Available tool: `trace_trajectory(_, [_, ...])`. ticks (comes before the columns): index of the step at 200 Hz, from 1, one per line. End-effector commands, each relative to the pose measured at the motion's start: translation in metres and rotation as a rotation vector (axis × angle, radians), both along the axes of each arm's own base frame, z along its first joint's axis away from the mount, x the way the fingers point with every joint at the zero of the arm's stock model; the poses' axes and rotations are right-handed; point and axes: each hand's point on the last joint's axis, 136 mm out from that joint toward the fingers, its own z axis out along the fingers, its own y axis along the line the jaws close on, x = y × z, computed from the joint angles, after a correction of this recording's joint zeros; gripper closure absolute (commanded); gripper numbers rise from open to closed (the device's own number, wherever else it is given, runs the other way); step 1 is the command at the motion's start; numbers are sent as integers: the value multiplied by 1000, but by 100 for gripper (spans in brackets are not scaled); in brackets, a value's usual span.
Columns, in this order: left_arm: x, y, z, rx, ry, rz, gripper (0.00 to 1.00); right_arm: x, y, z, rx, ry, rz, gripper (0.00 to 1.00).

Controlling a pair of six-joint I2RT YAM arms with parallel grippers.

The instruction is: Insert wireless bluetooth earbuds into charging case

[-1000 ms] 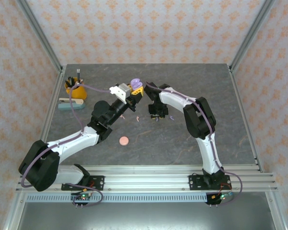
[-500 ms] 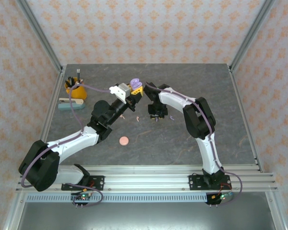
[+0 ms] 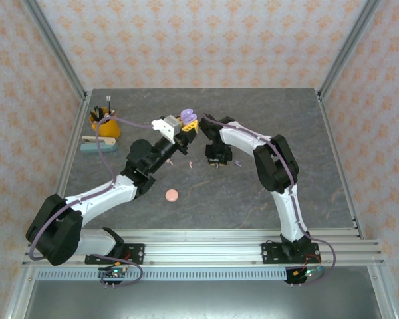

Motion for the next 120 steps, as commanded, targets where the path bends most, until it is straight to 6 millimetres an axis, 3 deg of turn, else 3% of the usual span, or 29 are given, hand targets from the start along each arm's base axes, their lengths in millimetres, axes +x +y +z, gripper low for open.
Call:
trace_trajectory(1, [-1,5,7,-22,-13,2,100,-4,-6,-10,-65,27,-11,75])
trace_trajectory(73, [-2,5,6,-19,-11,-2,100,0,-6,-6,-73,11,1,87])
trace_trajectory(120, [-3,5,5,-16,-3,-3,100,0,-9,1,-60,-27,11,88])
